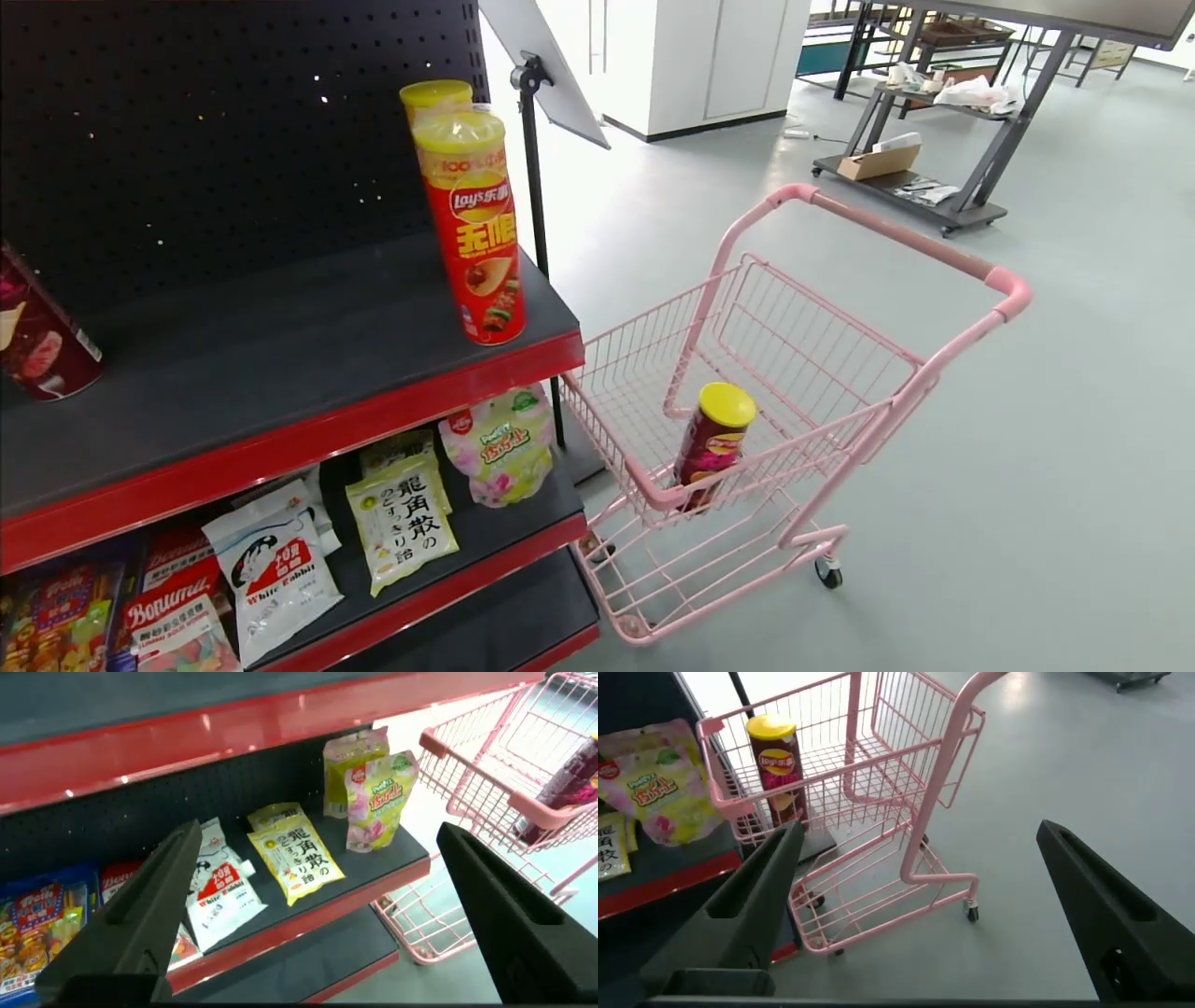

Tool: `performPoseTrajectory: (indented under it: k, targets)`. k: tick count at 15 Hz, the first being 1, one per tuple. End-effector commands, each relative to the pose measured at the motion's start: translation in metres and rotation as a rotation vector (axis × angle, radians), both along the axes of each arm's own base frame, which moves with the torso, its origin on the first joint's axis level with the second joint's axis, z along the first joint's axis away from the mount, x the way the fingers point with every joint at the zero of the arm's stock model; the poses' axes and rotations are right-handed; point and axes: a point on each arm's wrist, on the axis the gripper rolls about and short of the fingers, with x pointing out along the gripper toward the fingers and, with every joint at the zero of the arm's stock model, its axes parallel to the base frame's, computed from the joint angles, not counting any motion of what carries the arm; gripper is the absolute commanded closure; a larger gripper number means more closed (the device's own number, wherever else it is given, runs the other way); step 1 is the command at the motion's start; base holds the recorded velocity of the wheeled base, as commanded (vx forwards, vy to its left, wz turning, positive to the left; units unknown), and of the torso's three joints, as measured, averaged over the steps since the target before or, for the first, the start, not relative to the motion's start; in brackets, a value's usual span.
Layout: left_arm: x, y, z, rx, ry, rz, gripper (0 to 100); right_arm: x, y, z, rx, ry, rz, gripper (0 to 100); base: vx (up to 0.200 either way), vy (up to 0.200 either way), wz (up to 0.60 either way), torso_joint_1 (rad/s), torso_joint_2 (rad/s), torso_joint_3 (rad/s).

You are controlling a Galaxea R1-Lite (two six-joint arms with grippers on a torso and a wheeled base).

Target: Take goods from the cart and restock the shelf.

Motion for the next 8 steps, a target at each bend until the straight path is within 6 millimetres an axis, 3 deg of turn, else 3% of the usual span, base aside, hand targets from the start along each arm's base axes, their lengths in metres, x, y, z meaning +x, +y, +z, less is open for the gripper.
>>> performPoseTrajectory:
  k: [1, 8]
  targets:
    - [0.0001, 0.0, 0.0, 0.0, 0.001, 0.002, 0, 0.0001, 0.0, 0.0, -0.001, 0.001, 0.0, 0, 0.0, 0.0, 0.0, -0.149, 0.4, 0.246]
    - [0.0001, 0.0, -0.0002, 0.0, 0.002, 0.0, 0, 0.0001, 0.0, -0.0001, -0.004, 0.002, -0.002, 0, 0.0, 0.0, 0.0, -0.172, 0.51, 0.333]
